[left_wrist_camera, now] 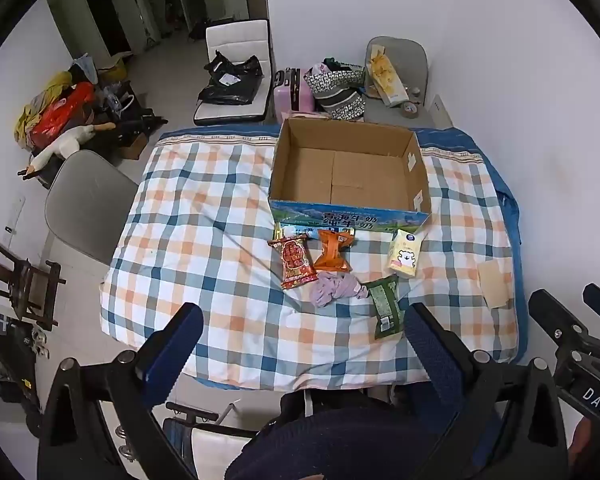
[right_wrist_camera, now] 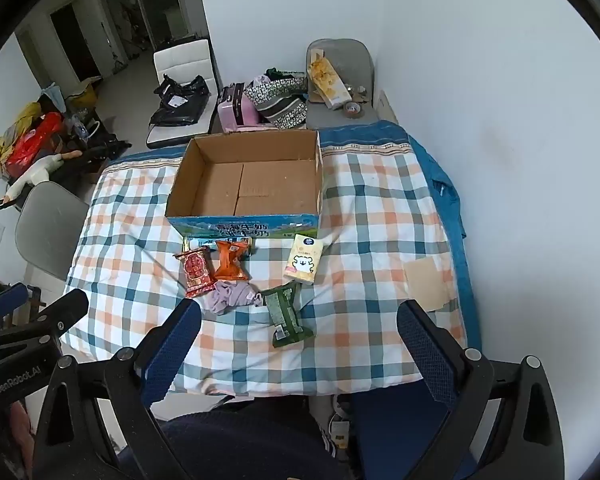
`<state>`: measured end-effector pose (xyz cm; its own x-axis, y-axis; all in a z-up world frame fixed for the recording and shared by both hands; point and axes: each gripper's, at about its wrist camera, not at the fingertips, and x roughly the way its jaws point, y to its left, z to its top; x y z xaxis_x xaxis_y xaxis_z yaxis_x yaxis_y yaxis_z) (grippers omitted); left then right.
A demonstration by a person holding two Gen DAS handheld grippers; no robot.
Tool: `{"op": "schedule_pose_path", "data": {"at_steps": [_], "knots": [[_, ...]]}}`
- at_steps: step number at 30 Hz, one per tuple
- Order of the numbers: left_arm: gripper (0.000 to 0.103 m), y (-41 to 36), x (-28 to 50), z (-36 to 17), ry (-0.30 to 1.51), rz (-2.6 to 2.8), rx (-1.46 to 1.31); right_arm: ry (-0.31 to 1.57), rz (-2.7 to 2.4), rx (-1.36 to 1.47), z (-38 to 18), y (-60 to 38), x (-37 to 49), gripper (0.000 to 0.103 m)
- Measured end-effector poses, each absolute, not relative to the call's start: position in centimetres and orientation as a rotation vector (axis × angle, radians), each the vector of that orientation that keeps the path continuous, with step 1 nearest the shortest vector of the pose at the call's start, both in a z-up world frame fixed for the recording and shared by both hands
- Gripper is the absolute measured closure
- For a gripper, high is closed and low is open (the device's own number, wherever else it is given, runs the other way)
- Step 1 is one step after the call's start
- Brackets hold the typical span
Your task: Organize soft objects
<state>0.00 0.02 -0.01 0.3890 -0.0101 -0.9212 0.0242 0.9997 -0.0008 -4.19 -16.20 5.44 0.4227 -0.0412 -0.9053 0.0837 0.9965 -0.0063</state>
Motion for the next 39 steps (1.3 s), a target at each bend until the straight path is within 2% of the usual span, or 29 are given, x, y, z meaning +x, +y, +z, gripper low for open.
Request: {"op": "schedule_pose_path", "data": {"at_steps": [10, 18, 39], "knots": [[0.0, 0.2, 0.1, -0.2, 1.155, -0.019, 0.016, 1.1, -0.075, 0.037, 6.5, -16.5, -4.4, 0.003], [0.0, 0.1, 0.4, 2.4, 1.125, -0.013, 0.013, 1.092, -0.077, 0.041, 6.8, -16.6, -4.5, 0.003], [0.0, 0.2, -0.3, 2.2, 1.108, -0.011, 0.003, 1.082, -0.078, 0.043, 8.1, -17.4, -4.9, 0.003]]}}
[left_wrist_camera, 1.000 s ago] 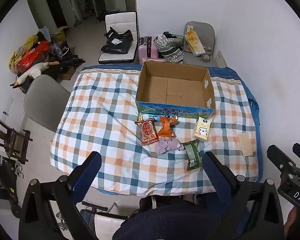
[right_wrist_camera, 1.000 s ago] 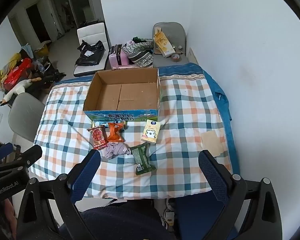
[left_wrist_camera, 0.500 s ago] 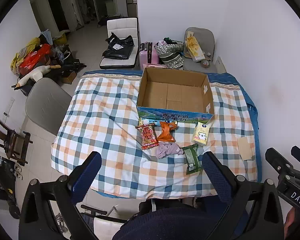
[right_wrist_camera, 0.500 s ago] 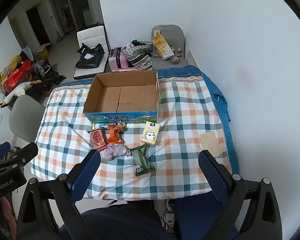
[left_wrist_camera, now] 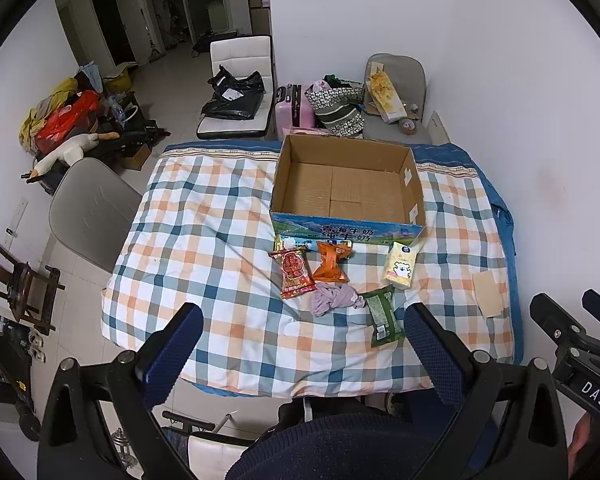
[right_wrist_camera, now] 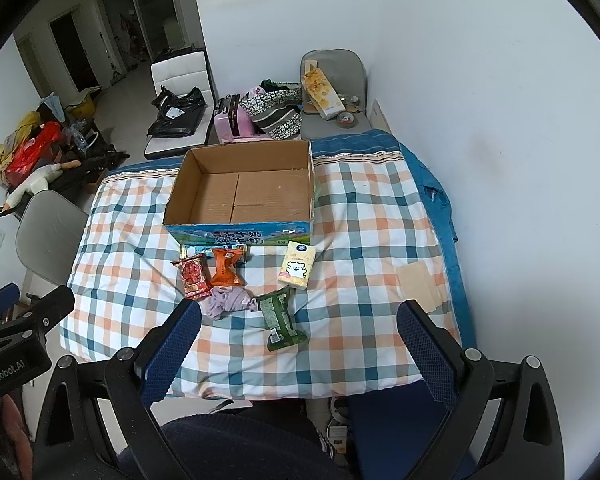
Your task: Organize soft objects
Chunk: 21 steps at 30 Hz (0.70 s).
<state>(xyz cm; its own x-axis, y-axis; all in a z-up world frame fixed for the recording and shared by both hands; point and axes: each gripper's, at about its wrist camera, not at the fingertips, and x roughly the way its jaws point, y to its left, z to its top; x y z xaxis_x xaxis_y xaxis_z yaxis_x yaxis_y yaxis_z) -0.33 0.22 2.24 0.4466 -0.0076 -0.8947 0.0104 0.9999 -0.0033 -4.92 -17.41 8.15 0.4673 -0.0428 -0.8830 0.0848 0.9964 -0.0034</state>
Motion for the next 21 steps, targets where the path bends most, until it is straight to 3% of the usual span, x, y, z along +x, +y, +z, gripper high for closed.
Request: {"op": "schedule_pose_path", "data": {"at_steps": [21], "knots": [[0.0, 0.21, -0.57, 2.18, 1.106, -0.008, 0.0, 1.069, -0.088, 0.046, 8.18, -17.31, -5.44, 0.003]]}}
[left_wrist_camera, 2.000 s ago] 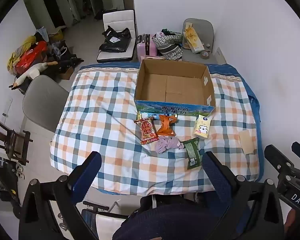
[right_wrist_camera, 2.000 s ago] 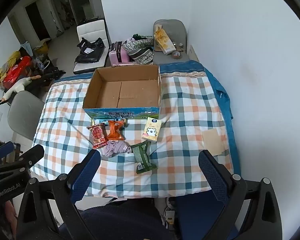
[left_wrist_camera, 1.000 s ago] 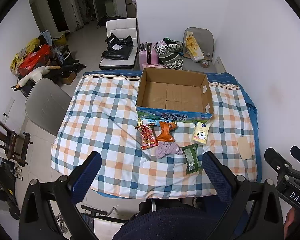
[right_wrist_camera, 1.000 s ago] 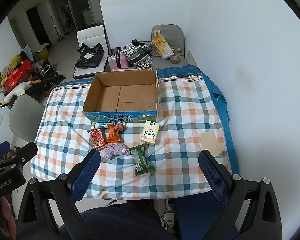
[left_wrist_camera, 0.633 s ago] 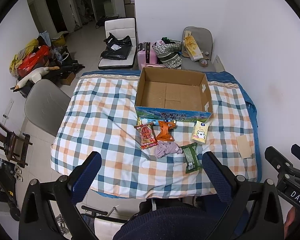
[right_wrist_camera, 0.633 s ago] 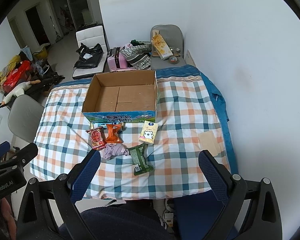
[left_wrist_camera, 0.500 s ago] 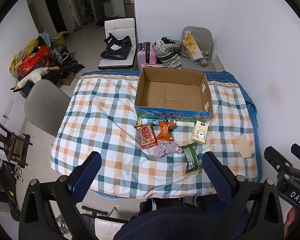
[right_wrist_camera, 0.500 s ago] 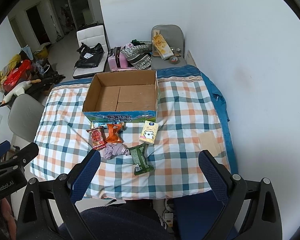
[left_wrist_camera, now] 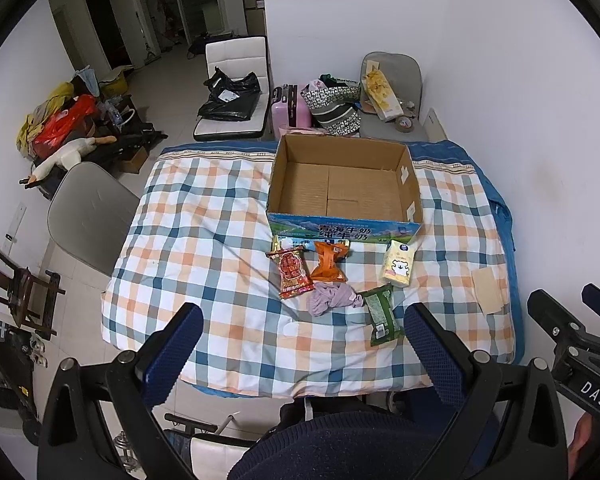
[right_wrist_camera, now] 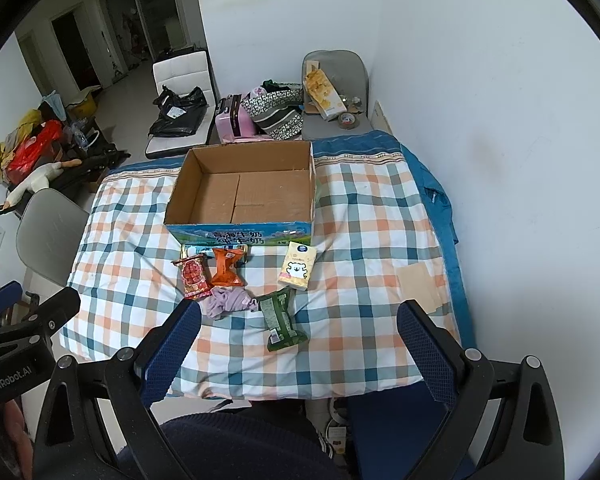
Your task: Organize soft objects
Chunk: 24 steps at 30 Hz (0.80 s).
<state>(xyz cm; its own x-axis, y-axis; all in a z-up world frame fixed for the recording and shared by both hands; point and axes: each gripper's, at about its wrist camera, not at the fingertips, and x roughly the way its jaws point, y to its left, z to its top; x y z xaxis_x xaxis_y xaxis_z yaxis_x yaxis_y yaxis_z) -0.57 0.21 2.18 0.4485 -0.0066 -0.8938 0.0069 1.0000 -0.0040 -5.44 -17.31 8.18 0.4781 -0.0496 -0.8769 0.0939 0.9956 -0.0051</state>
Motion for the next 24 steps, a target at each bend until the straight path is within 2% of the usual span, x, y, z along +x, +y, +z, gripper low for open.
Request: {"op": "schedule_pose_path", "data": {"at_steps": [24], "knots": [[0.0, 0.61, -0.07, 3.06, 1.08, 0.006, 0.01, 1.066, -0.081, 0.047, 7.93, -17.06, -5.45, 0.003]]}}
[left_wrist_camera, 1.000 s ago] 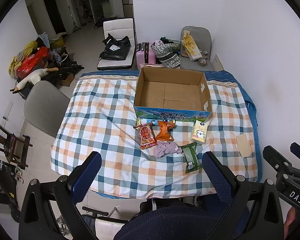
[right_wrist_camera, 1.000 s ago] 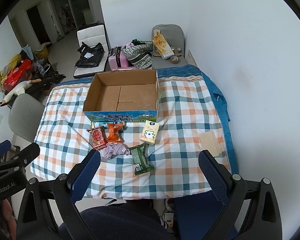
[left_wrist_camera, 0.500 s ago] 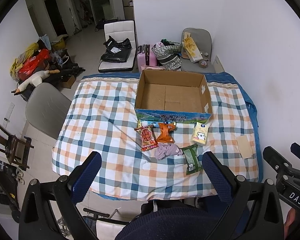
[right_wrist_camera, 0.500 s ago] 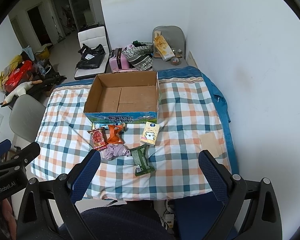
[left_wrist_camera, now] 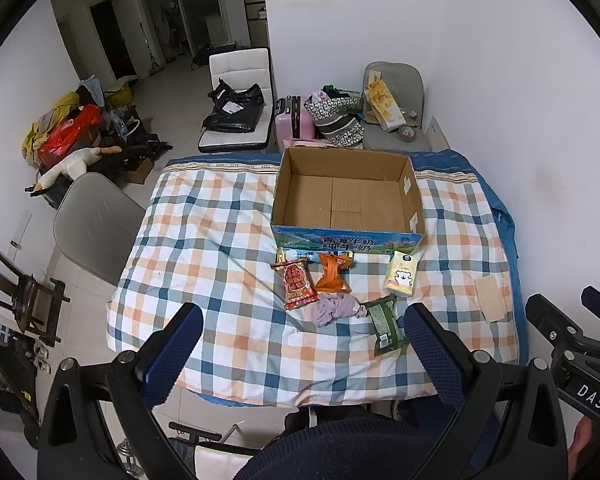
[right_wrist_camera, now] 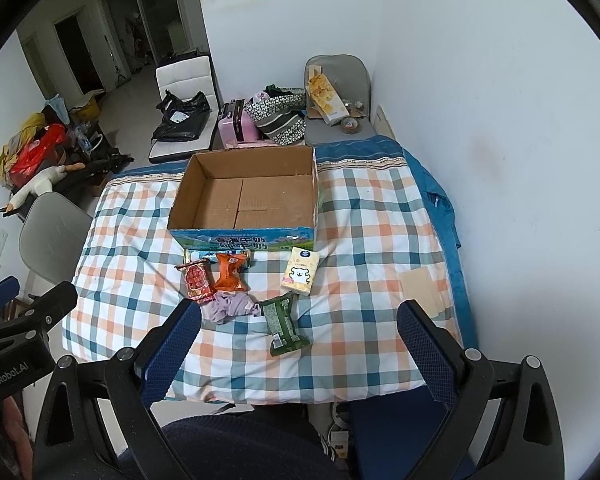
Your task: Organize soft objects
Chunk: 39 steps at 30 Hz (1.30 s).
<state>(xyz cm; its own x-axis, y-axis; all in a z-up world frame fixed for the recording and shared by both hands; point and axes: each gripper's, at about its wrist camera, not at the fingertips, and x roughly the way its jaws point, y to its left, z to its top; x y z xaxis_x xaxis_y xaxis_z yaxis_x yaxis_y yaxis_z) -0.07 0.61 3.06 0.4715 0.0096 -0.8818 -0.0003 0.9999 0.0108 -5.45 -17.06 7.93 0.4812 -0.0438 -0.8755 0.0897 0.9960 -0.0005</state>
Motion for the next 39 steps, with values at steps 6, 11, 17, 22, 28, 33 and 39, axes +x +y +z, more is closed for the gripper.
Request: {"op": "schedule_pose_path", "data": {"at_steps": [6, 11, 17, 22, 28, 33, 39], "knots": [[0.0, 0.4, -0.3, 3.0, 1.08, 0.006, 0.011, 1.064, -0.08, 0.047, 7.8, -17.1, -5.6, 0.003], [0.0, 0.4, -0.4, 2.9, 1.079, 0.007, 0.012, 1.065, -0.08, 0.049, 7.8, -17.1, -5.7, 0.003], [0.0, 0.5, 1.9, 2.2, 1.085, 0.014, -0.001, 1.082, -0.08, 0.066, 7.4, -16.8, -4.6, 0.003], [0.0, 1.0, 5.2, -1.9, 1.14, 0.045, -0.022, 1.139, -0.082, 0.1, 3.9, -17.6, -1.6, 0.003], [0.0, 1.0, 9.3, -11.3, 1.273, 0.06, -0.004, 1.277, -0.072, 0.151, -6.4, -19.9, 3.4, 0.003], [0.0, 1.0, 11.9, -20.8, 1.436, 0.073, 0.03, 1.441, -0.045, 0.174, -17.5, -20.2, 6.4, 0.003], [0.0, -0.5, 12.4, -29.2, 1.554, -0.031, 0.068, 1.599, 0.021, 0.219, -28.6, -18.6, 7.8, 0.003]]}}
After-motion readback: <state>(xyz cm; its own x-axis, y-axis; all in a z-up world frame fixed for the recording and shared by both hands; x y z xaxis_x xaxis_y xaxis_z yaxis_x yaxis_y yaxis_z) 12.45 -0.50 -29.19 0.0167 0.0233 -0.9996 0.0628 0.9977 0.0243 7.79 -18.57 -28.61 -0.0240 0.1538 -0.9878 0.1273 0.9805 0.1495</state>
